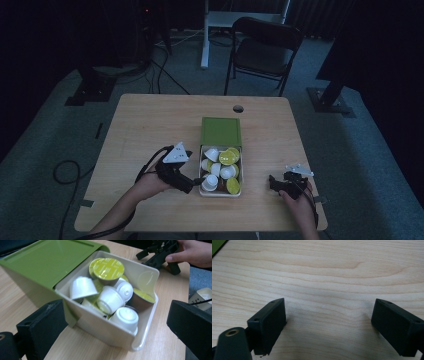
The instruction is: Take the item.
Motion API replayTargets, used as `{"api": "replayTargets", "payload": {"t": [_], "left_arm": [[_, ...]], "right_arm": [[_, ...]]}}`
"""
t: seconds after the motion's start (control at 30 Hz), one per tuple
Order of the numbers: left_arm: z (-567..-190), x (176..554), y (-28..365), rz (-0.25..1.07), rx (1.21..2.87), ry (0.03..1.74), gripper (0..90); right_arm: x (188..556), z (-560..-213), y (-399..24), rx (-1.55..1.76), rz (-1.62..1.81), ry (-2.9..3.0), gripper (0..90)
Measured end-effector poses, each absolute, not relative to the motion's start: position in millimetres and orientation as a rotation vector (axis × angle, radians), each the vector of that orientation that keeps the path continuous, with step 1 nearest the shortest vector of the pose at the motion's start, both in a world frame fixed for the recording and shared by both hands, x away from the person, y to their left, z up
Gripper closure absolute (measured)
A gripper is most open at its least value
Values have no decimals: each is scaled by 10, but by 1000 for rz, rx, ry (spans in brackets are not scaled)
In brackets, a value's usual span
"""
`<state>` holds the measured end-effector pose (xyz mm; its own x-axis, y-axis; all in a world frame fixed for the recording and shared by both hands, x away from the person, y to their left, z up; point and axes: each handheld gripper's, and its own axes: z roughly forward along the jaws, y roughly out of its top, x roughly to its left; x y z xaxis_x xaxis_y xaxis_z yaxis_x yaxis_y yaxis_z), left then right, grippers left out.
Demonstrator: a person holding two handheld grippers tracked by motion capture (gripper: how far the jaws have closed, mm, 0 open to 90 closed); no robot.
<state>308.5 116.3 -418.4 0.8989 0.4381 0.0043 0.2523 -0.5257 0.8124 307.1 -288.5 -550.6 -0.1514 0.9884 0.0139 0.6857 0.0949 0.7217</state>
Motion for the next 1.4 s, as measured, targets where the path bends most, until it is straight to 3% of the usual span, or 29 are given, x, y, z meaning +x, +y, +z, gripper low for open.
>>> {"api": "replayTargets", "payload": {"t": [0.9, 1.2, 1.4], "left_arm": [[-4262, 3333, 579, 226, 2233, 488, 22], [-4233, 3426, 379, 267, 2278, 531, 48], [-4233, 3502, 235, 265, 2331, 566, 140]], "right_arm": [[3072, -5507, -2887, 1632, 822, 1895, 119], [3071, -5506, -2887, 1634, 821, 1895, 119], [3072, -5507, -2886, 1634, 822, 1894, 118]]}}
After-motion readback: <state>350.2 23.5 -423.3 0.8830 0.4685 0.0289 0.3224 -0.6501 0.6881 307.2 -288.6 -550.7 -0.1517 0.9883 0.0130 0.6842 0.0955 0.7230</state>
